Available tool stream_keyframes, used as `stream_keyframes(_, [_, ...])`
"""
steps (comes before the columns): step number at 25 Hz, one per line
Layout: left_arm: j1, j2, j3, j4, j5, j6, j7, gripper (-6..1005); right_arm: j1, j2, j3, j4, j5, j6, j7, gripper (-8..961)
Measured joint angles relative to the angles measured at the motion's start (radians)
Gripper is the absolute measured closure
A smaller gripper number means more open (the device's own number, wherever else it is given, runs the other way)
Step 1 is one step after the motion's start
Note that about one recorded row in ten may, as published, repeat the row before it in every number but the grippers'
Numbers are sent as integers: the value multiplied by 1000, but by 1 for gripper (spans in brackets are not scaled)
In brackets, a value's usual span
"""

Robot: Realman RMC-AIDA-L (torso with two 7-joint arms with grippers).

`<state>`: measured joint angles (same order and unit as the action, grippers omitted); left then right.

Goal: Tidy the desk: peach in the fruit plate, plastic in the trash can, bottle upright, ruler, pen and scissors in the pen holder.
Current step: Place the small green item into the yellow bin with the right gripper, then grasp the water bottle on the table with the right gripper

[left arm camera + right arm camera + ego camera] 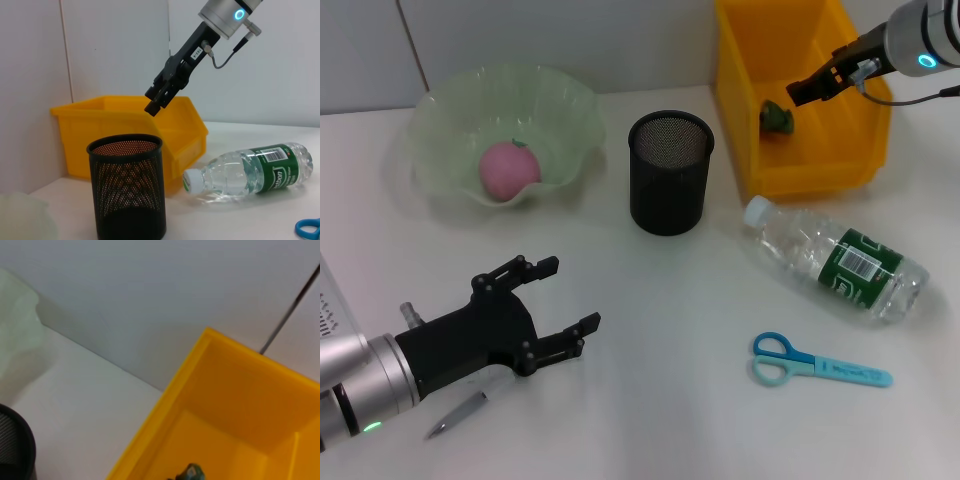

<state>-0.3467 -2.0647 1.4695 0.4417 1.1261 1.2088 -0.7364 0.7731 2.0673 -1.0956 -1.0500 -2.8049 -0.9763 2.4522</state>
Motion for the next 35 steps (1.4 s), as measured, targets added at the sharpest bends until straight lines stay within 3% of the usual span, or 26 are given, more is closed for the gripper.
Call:
stream_keyframes(4, [0,0,0,0,0,0,0,158,-2,4,0,-35,-1,-36,-3,297])
stream_keyframes(7, [0,0,0,0,0,0,0,158,-15,8,0,-142,1,-207,1,161])
stream_keyframes(13, [-1,0,0,0,0,0,0,158,-56,15,-10,-356,7,-575,14,115])
stream_keyframes(18, [-1,-1,0,0,0,-5,0,158,-59,12,-8,-368,-18,-709,36,115])
stream_keyframes(23, [-2,-2,0,-1,0,-6,0,159,-62,13,-32,-317,-84,-721,58,116])
stream_keyframes(35, [-9,-2,0,-12,0,-4,0,159,-50,14,-113,-100,-87,-583,84,118])
